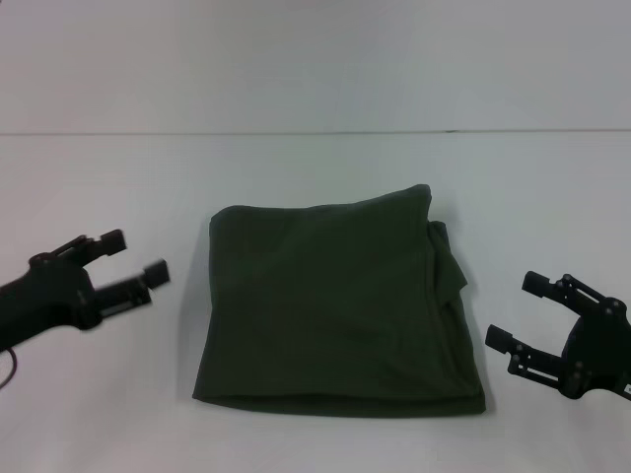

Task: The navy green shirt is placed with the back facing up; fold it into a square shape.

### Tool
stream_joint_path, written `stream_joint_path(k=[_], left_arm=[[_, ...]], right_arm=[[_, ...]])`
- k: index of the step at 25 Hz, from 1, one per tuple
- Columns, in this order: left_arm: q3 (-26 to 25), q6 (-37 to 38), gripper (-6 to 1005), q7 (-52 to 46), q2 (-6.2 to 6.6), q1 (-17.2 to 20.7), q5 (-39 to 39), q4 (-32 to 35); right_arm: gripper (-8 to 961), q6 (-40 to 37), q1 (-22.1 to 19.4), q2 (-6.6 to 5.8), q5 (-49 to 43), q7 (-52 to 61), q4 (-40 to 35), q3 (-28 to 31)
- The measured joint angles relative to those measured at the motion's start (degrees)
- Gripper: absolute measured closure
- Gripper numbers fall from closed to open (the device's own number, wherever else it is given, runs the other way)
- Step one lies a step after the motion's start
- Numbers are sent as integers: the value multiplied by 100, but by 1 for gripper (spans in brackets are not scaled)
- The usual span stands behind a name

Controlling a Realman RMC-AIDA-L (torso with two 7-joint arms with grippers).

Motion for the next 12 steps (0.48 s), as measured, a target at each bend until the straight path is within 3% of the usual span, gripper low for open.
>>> stream_joint_path(k=[5, 12], left_arm=[[90, 661, 124, 2338, -103, 257, -35, -562], [-4, 551, 83, 2906, -129, 524, 481, -924]], right_arm=[[53, 106, -40, 7, 1, -353, 311, 18], [53, 412, -156, -5, 1, -991, 853, 70]])
